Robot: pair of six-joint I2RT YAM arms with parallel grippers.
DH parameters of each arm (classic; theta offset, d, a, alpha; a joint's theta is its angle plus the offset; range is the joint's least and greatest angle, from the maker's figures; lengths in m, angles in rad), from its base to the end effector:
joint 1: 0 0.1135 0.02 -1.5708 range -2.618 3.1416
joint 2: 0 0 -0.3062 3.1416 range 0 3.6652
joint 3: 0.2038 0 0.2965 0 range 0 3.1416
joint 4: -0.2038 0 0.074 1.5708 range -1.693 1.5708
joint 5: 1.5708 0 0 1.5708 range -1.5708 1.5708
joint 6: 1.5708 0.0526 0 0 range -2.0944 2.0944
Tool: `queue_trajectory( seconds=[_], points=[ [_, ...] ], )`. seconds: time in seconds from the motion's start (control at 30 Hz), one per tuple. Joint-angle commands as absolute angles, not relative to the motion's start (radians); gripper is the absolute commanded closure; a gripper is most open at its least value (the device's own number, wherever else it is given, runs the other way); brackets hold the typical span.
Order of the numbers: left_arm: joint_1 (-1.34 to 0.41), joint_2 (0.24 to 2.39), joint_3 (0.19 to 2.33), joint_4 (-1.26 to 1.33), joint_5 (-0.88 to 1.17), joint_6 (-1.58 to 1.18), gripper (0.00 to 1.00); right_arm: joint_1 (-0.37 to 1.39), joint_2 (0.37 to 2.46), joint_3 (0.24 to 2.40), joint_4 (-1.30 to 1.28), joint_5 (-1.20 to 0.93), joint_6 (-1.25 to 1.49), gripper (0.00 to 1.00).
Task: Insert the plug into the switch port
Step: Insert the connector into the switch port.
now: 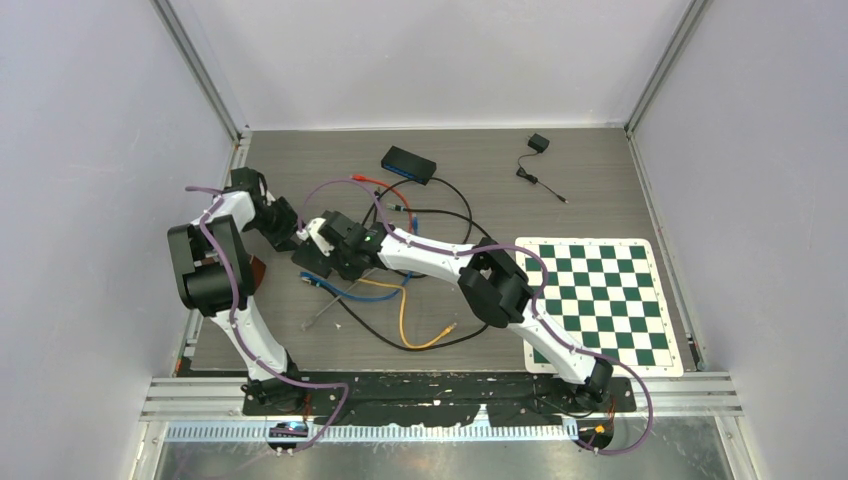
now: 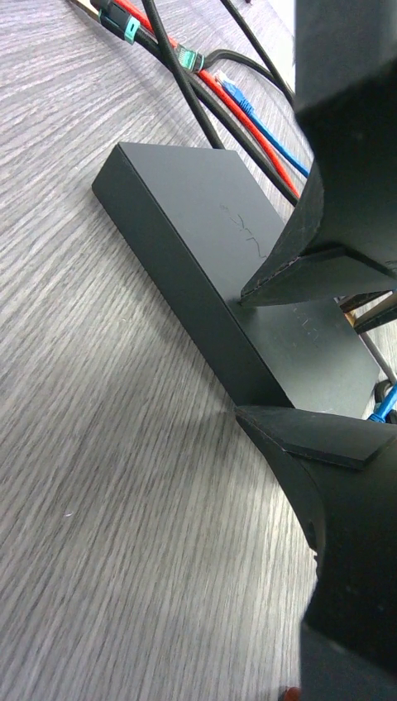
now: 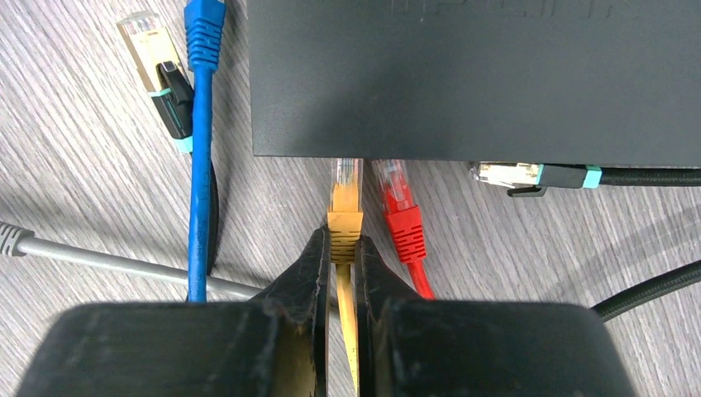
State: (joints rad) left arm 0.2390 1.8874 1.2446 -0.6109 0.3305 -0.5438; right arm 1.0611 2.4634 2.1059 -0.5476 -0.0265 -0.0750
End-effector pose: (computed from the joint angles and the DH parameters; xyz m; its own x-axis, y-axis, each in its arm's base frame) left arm 0.4143 0.0834 0.1609 -0.7250 -0.6803 -0.1073 -0.5851 0.6906 -0.4252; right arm 0.3060 0.5503 0.1607 -0.3167 -0.7201 -0.6174 -0.9068 0.4207 -0.0255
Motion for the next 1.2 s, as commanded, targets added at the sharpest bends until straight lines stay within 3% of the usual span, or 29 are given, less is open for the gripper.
queue_trajectory(
  seconds=[0.0, 1.17],
  points=[
    [0.227, 1.874, 1.215, -0.611, 0.383, -0.574, 0.51, 1.066, 2.473, 2.15, -0.525, -0.005, -0.069, 0.95],
    [0.232, 1.86, 1.178, -0.586, 0.416, -0.588, 0.51, 1.065, 2.363, 2.103, -0.331, -0.09, -0.123, 0.95]
  ],
)
